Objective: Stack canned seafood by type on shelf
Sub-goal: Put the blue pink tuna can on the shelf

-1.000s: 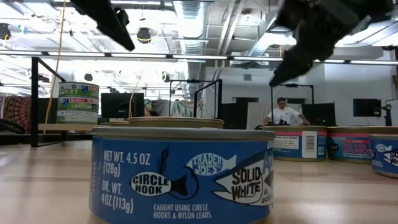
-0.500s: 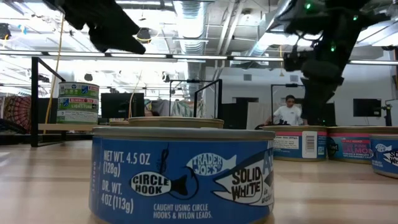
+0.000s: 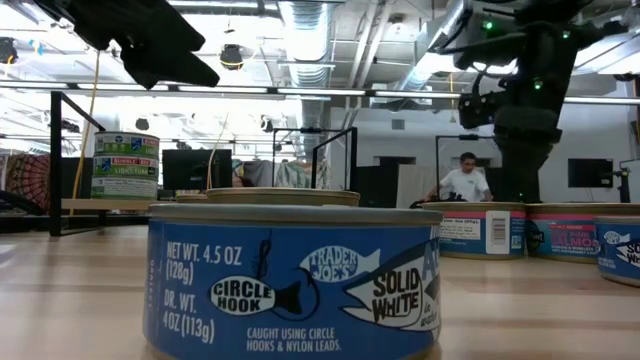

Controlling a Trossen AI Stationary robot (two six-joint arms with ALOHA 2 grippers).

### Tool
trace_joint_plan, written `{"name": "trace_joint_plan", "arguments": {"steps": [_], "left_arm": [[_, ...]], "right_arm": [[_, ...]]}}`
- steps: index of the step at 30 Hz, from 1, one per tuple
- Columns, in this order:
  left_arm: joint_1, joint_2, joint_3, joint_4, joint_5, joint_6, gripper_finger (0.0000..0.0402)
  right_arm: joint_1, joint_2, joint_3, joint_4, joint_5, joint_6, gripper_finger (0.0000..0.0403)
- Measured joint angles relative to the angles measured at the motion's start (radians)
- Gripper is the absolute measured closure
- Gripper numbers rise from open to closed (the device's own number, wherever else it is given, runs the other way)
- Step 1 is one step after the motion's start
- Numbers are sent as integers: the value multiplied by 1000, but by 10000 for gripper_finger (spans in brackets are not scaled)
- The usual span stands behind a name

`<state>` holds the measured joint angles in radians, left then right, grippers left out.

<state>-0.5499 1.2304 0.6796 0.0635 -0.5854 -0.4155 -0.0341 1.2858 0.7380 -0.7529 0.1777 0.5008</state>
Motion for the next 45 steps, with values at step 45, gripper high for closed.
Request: {"name": "trace_joint_plan", "arguments": {"steps": [45], "left_arm": [[-14,0,2,72,117,158,155]], "right_arm": [[-254,7,105,-52,92,-265,148]]}}
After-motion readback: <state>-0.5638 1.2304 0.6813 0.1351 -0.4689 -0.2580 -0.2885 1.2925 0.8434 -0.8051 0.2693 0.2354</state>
